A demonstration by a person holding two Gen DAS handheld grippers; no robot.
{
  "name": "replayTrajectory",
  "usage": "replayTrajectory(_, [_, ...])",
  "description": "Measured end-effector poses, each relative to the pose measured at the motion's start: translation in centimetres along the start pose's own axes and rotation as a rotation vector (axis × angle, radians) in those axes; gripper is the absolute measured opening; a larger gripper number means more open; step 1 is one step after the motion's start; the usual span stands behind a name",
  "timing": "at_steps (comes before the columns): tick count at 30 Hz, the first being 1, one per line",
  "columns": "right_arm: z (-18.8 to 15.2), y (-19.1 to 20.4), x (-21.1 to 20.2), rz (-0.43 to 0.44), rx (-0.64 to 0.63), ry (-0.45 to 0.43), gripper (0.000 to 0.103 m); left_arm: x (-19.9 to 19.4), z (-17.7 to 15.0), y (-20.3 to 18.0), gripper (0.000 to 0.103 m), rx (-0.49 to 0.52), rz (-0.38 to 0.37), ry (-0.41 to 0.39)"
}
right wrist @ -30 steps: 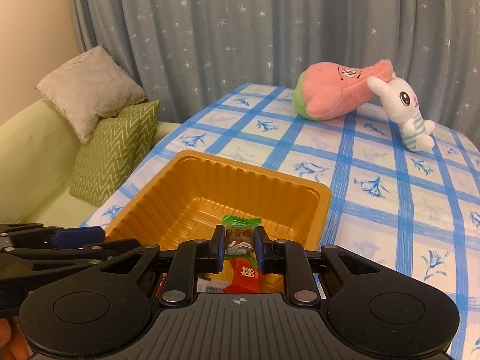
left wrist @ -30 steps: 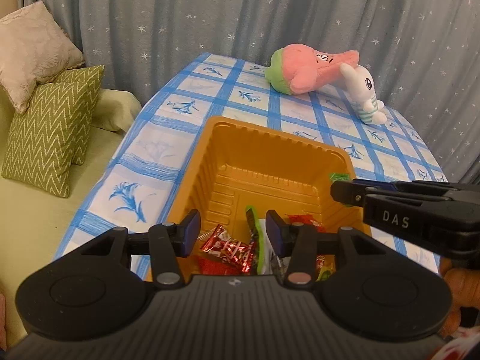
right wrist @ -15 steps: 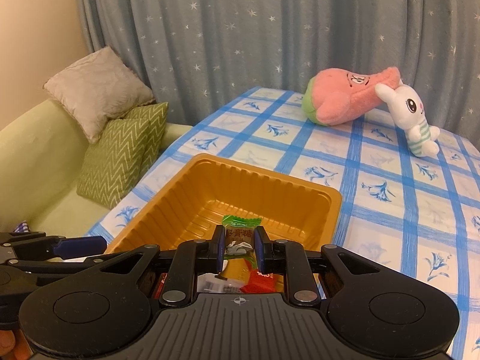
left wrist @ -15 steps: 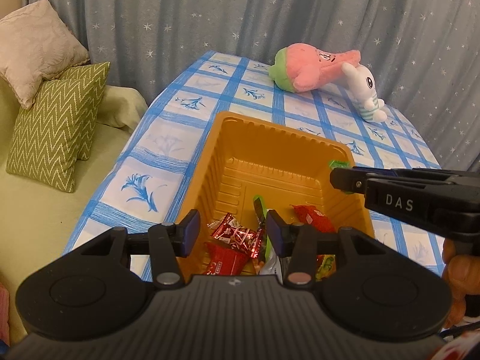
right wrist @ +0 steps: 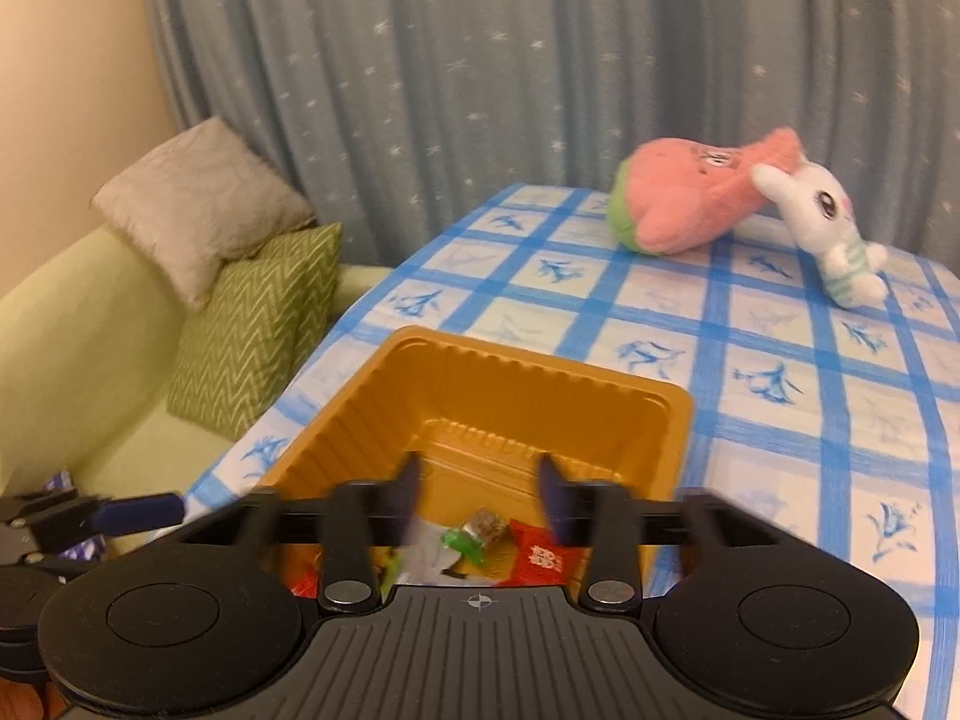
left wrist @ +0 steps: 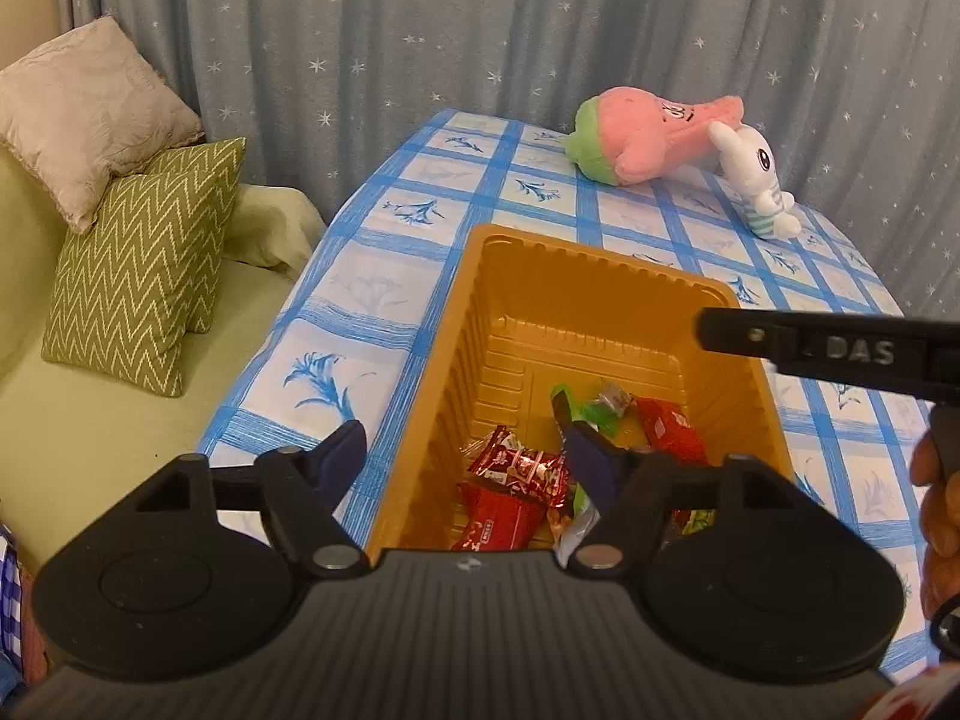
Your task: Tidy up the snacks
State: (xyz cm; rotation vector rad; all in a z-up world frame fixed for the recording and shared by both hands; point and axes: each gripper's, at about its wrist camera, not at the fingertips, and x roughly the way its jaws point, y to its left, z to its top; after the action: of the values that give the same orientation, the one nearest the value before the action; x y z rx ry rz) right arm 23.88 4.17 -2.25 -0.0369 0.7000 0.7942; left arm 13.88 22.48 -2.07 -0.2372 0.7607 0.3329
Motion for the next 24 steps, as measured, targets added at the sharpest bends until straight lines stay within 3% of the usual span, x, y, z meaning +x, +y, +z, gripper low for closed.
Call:
replayTrajectory(6, [-1.0, -1.9, -1.6, -0.047, 0.066, 0.015, 0.054, -0.5, 0.0, 0.0, 0.089, -0.001, -0.014, 0.0])
replayTrajectory(16, [-3.0, -1.1, -4.8, -0.093, 0.094, 0.06, 0.056, -3.3, -0.3, -0.6, 0.1, 0.015, -0.027, -0.003])
replayTrajectory(22, [-4.2, -0.1, -7.3, -0.099, 0.095, 0.069, 0.067, -5.4, -0.8, -1.0, 0.103, 0.023, -0.024, -0.007])
replayTrajectory(24, [-4.7, 0.2, -8.1, -0.1, 0.093, 0.068, 0.078, -6.2, -1.1, -1.1, 0.103, 0.02, -0.024, -0.012])
